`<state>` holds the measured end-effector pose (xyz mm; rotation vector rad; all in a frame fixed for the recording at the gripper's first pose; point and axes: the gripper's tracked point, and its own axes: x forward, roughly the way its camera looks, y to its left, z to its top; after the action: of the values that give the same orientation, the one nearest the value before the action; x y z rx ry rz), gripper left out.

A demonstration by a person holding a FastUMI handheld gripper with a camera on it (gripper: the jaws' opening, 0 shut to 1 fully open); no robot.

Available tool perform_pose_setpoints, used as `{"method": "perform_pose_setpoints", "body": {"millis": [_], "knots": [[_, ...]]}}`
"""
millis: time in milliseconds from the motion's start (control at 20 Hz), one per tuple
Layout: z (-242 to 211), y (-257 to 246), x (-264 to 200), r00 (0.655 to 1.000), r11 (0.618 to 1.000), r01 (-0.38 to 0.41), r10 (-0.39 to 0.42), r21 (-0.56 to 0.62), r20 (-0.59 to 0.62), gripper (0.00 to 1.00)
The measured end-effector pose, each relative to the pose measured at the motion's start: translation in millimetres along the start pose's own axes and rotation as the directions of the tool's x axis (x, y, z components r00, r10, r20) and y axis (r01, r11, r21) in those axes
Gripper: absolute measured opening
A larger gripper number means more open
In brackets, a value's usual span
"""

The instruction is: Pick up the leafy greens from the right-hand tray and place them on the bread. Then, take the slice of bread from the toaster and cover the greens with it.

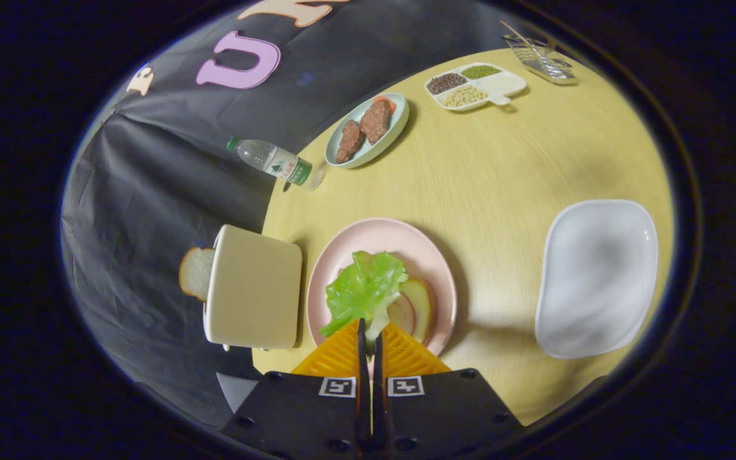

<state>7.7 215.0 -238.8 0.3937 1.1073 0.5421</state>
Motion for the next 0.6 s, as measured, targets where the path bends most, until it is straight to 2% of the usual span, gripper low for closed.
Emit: {"method": "perform_pose_setpoints", "body": {"millis": [350,500,600], "knots": [[1.4,-1.7,-11.3,0.998,0.997,0.045,-0.041,-0.070,0.044,0.14],[1.0,1.4,-20.4,0.997,0.994,0.056,-0.051,-0.093,0.049,0.56],[3.8,-0.9,-27.1,0.994,0.987,0.095,-0.086,-0.127,0.073,0.84]]}}
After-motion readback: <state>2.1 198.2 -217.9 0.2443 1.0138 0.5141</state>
